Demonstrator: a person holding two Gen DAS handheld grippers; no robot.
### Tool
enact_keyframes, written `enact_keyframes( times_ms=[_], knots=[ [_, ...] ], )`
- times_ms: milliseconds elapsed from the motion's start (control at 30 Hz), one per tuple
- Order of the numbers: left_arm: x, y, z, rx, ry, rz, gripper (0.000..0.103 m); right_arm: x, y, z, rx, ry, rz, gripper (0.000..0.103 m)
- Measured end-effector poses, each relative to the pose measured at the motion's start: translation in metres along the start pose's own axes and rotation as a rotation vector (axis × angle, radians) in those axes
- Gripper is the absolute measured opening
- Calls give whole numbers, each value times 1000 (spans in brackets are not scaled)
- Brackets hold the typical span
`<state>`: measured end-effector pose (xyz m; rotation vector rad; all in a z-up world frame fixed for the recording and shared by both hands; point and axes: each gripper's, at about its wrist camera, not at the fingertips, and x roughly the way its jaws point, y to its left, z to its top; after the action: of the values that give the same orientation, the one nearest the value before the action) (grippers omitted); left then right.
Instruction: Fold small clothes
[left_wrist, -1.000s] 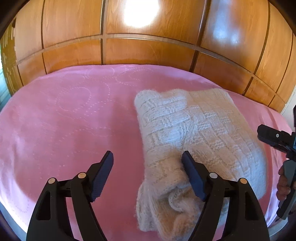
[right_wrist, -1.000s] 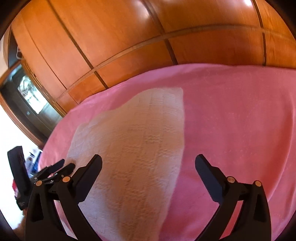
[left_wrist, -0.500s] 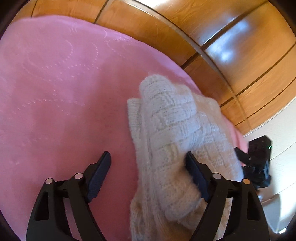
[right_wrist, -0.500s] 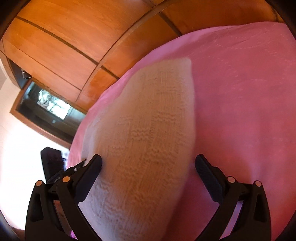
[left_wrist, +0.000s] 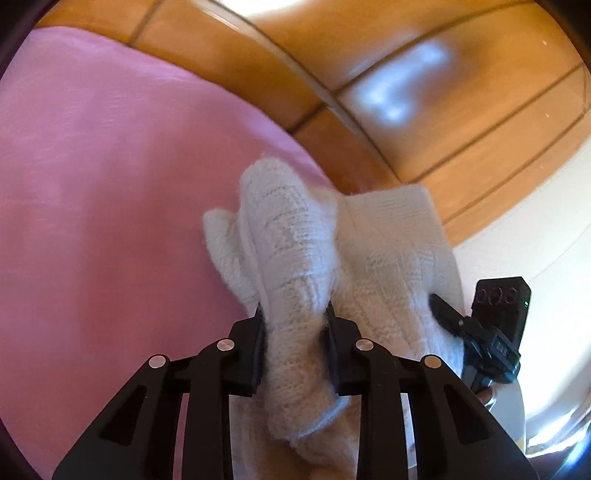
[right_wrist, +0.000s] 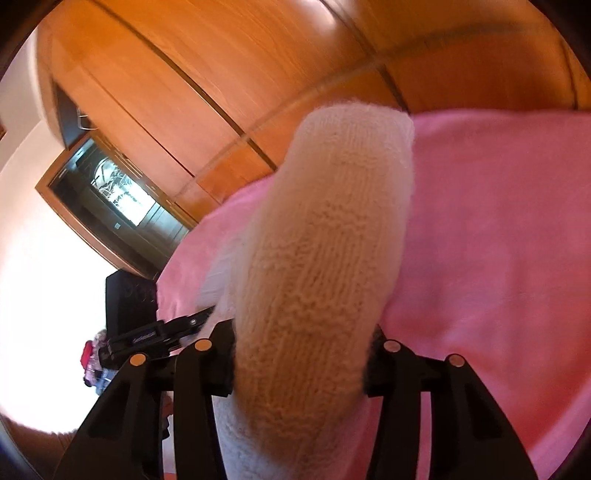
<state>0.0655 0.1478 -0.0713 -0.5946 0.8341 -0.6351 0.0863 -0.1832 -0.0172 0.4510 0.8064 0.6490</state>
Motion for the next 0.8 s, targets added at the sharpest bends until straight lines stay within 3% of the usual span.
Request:
enact_keyframes(
  times_ms=[167, 333, 400, 500, 600, 700, 800],
  knots=[
    [66, -83, 2, 124, 77, -90, 24, -77, -23, -1, 1, -111, -120, 46],
    [150, -165, 1, 265, 174, -118, 24, -158, -88, -16, 126, -237, -283, 46],
    [183, -192, -7, 338, 206, -73, 24, -174, -119, -29, 195, -254, -350, 46],
    [238, -223, -37, 527, 272, 145, 28, -173, -175, -63, 333, -202, -473, 54],
    [253, -238, -61, 671, 197, 287, 38, -176, -189, -86, 389, -263, -452, 67],
    [244, -243, -58, 658, 162, 332, 43, -181, -180, -83, 363, -261, -535, 82],
    [227, -243, -45, 630, 89, 351, 43, -187, -157, -74, 297, -257, -642, 82]
  ],
)
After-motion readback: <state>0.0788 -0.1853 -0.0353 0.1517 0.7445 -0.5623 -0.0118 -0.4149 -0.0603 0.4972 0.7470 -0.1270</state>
